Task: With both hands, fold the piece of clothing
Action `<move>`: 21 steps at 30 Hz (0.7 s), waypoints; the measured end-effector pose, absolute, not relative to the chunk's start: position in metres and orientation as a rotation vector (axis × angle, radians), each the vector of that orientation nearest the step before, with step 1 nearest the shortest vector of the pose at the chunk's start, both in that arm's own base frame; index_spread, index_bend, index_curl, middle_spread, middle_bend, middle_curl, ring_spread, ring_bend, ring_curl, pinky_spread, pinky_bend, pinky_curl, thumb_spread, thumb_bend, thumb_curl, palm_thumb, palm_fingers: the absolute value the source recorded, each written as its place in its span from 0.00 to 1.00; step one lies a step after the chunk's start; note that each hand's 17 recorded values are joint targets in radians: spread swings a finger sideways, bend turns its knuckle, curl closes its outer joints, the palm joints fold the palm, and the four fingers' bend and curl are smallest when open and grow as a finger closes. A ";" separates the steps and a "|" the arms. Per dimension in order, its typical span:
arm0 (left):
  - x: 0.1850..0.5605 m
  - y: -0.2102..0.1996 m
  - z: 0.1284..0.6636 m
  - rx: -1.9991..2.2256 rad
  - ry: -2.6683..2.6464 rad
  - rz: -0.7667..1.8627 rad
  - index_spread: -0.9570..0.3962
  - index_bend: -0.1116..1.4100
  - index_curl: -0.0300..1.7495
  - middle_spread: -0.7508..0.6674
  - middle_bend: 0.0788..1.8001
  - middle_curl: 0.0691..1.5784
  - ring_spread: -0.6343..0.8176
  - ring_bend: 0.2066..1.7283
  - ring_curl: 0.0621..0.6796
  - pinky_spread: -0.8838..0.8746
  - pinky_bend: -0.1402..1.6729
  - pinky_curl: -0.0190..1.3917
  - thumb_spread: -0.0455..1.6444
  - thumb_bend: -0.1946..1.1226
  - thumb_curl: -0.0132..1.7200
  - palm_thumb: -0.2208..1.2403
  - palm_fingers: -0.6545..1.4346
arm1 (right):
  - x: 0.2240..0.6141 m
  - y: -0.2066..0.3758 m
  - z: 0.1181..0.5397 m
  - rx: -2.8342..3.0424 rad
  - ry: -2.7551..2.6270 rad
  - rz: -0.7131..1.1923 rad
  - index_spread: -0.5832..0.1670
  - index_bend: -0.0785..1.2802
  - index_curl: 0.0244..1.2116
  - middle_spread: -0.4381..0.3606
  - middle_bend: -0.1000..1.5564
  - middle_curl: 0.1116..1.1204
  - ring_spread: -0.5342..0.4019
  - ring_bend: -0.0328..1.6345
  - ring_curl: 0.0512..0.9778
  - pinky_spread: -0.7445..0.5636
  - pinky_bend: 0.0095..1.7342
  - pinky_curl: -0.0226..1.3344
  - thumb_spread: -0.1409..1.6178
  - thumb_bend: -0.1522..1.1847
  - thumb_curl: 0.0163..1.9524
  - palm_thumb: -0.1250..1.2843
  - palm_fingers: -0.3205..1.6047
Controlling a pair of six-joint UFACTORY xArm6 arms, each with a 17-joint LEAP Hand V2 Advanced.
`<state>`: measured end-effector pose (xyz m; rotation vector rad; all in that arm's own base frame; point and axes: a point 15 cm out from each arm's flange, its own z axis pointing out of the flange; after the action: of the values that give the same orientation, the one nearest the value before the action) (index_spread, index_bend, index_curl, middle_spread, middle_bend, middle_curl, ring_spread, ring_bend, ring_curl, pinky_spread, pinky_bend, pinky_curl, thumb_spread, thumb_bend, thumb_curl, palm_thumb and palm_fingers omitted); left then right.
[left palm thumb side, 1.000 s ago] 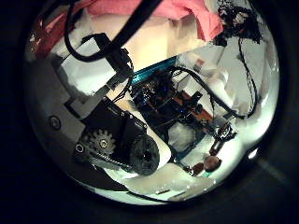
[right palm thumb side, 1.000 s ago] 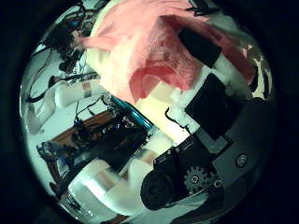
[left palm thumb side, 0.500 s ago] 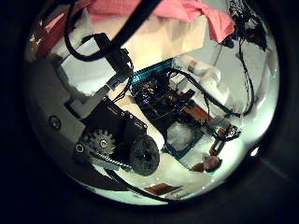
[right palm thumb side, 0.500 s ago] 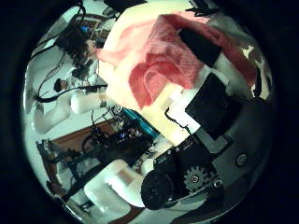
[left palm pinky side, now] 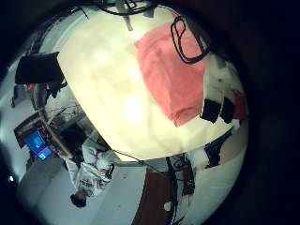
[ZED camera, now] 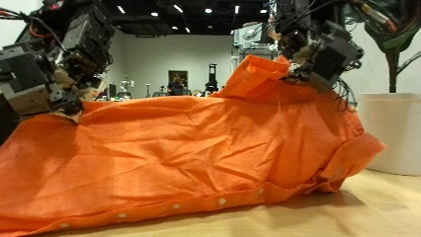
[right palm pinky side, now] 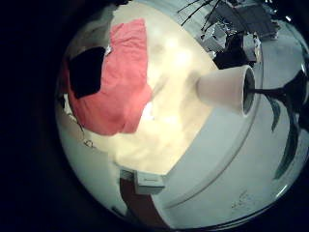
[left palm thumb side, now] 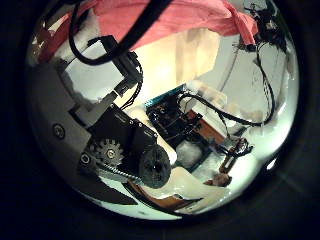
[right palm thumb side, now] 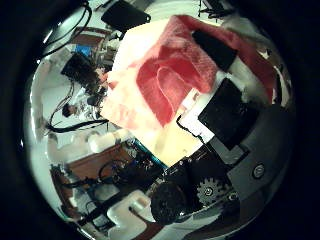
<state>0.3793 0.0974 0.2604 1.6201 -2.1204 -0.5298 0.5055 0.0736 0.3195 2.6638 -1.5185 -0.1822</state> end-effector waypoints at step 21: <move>0.419 0.146 0.196 1.704 -1.938 -0.463 0.24 0.19 0.87 0.18 0.58 0.54 0.14 0.76 0.74 0.17 0.76 0.43 0.58 0.12 0.47 0.74 0.82 | 0.627 0.141 0.213 2.692 -1.821 0.133 0.35 0.33 0.63 0.36 0.69 0.63 0.27 0.81 0.78 0.24 0.63 0.71 0.90 0.11 0.21 0.68 0.53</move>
<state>0.4194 0.1459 0.1961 1.7036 -1.9375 -0.4626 0.6269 0.1405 0.2133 2.6917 -1.8210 0.1332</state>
